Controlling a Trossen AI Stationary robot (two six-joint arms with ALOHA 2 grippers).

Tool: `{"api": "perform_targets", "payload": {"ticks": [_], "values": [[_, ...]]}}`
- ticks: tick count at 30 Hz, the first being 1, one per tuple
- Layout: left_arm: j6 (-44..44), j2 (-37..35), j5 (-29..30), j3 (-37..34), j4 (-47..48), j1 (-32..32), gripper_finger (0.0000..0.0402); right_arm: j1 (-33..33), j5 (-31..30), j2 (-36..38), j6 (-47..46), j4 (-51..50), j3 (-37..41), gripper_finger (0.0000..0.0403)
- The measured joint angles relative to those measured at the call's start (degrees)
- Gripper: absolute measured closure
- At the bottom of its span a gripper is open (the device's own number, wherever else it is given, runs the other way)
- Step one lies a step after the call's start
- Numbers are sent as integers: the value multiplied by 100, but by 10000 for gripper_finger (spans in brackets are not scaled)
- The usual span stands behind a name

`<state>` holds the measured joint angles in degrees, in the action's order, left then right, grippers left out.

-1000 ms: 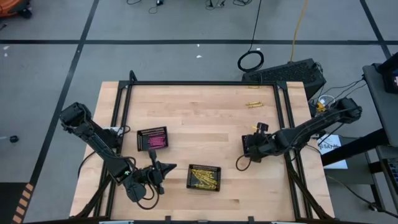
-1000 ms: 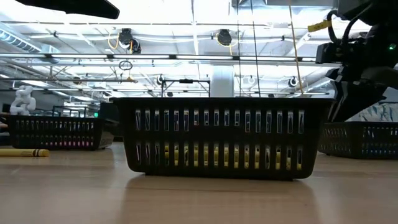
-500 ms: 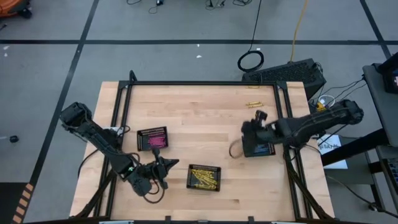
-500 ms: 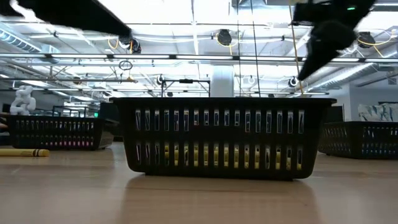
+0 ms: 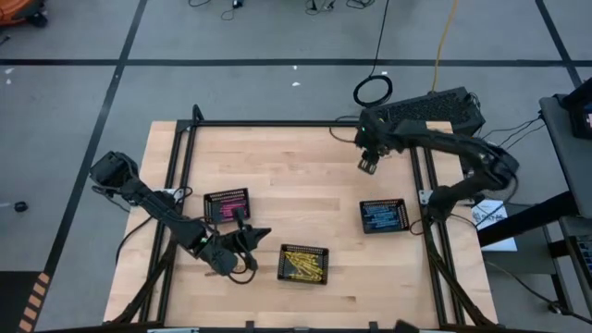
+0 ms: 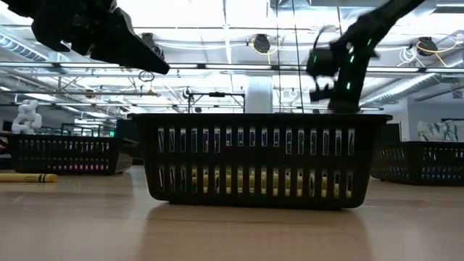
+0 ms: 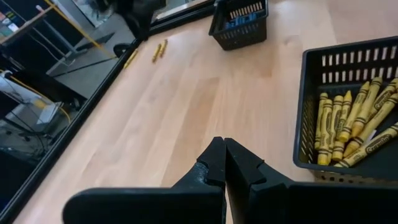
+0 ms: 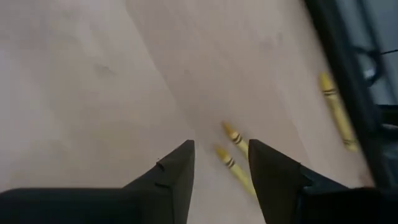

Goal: Sort crayons
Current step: Put the yellow crayon into the bottom black bin

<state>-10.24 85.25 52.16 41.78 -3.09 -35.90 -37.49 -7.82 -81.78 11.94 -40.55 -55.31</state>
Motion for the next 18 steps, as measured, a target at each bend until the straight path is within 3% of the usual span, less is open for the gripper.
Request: {"api": "perform_targets", "payload": {"ticks": [8,18], "values": [[2,0,-113,0,0,5,402,-812,343,-1486,1102,131,-379,246],[4,0,-116,0,7,69,402,-823,346,-2016,1450,272,-540,268]]}}
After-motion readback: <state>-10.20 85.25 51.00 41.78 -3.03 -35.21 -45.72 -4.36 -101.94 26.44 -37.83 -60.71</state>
